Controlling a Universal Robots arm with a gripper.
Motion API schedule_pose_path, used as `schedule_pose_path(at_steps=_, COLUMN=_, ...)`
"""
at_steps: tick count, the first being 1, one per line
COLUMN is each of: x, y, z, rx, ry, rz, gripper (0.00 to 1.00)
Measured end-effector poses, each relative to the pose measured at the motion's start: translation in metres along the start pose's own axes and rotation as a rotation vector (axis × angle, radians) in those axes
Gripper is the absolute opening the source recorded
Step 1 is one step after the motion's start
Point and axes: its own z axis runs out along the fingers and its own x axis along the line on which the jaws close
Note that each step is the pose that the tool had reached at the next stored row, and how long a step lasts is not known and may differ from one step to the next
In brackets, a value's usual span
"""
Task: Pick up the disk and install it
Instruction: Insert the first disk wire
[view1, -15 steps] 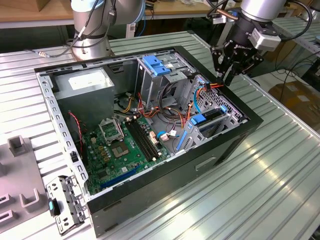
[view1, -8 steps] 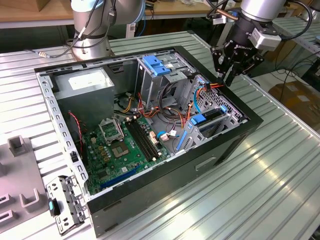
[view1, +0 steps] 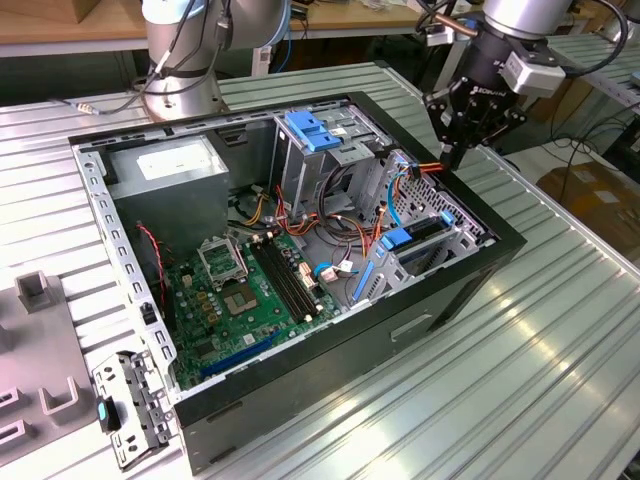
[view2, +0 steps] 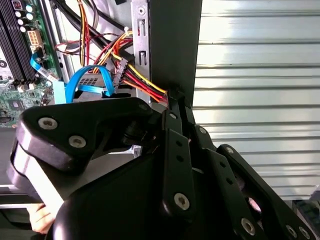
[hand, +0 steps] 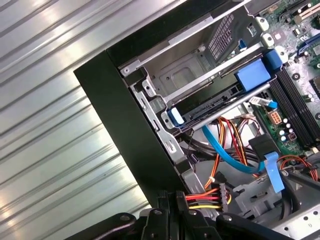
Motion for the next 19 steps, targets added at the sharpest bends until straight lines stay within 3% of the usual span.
schedule_pose_path(at_steps=14, x=0.0001, y=0.0000, z=-0.0012, rx=-0.0007, ry=0.0003, rz=0.003, gripper=0.17)
schedule_pose_path(at_steps=19, x=0.0001, y=0.0000, z=-0.0012, rx=-0.0043, ry=-0.0010, rz=0.070, gripper=0.17)
